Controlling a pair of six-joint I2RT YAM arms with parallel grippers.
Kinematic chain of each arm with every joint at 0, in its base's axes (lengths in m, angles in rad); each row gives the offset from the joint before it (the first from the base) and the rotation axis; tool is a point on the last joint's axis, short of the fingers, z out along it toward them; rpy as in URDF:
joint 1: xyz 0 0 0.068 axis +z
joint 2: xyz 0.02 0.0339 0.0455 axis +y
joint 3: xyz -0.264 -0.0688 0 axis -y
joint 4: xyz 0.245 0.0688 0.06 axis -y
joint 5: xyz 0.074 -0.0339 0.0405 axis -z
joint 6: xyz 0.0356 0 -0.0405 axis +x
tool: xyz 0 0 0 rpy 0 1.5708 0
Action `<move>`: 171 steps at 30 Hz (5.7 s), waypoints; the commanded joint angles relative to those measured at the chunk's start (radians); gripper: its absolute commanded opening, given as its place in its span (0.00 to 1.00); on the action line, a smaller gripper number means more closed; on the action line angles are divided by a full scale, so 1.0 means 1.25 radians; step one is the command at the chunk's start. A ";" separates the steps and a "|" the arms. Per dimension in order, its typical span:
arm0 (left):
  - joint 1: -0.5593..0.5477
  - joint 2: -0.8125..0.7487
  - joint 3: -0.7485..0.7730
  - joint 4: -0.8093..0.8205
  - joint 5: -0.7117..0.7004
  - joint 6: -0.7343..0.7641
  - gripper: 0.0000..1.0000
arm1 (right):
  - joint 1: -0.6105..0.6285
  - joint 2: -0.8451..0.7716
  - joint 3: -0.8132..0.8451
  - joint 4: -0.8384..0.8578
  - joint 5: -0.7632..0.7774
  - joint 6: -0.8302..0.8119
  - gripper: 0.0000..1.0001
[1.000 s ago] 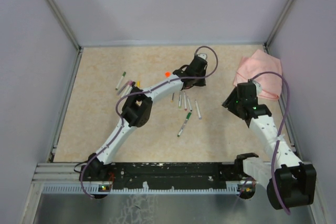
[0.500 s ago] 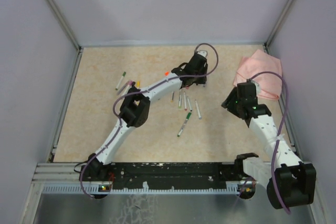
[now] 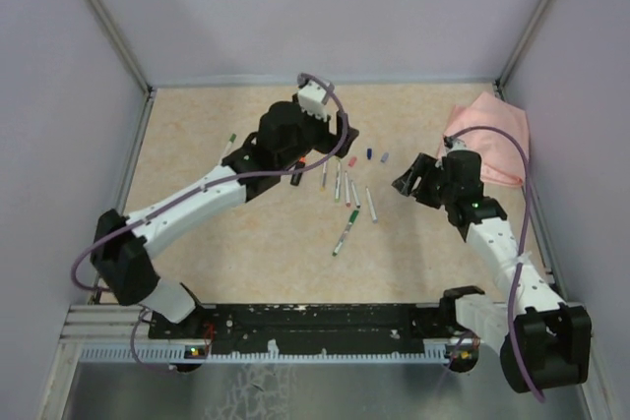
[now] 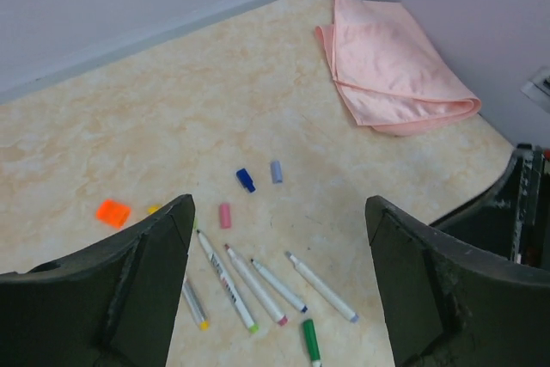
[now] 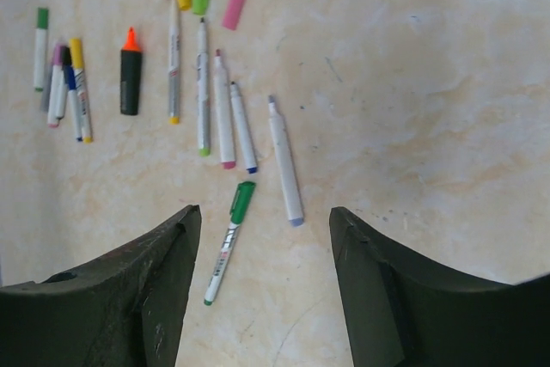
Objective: Open the pen caps
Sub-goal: Place the pen cap at the center of the board, then pick up the pen from the center of the board.
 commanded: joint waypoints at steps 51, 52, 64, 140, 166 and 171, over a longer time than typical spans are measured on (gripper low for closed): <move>-0.114 0.329 0.064 -0.532 0.098 -0.271 0.41 | 0.002 0.005 -0.176 0.214 -0.221 0.047 0.65; -0.114 0.335 0.069 -0.537 0.098 -0.270 0.40 | 0.001 0.007 -0.176 0.215 -0.223 0.047 0.65; -0.115 0.376 0.087 -0.595 0.061 -0.263 0.33 | -0.002 0.020 -0.174 0.226 -0.236 0.042 0.65; 0.052 -0.315 -0.462 0.131 0.271 -0.484 0.00 | 0.074 -0.004 -0.226 0.803 -0.613 0.330 0.63; 0.056 -0.250 -0.506 0.442 0.420 -0.639 0.00 | 0.223 0.024 -0.073 0.601 -0.514 0.204 0.53; 0.056 -0.243 -0.506 0.442 0.427 -0.639 0.00 | 0.234 0.036 -0.065 0.600 -0.505 0.202 0.42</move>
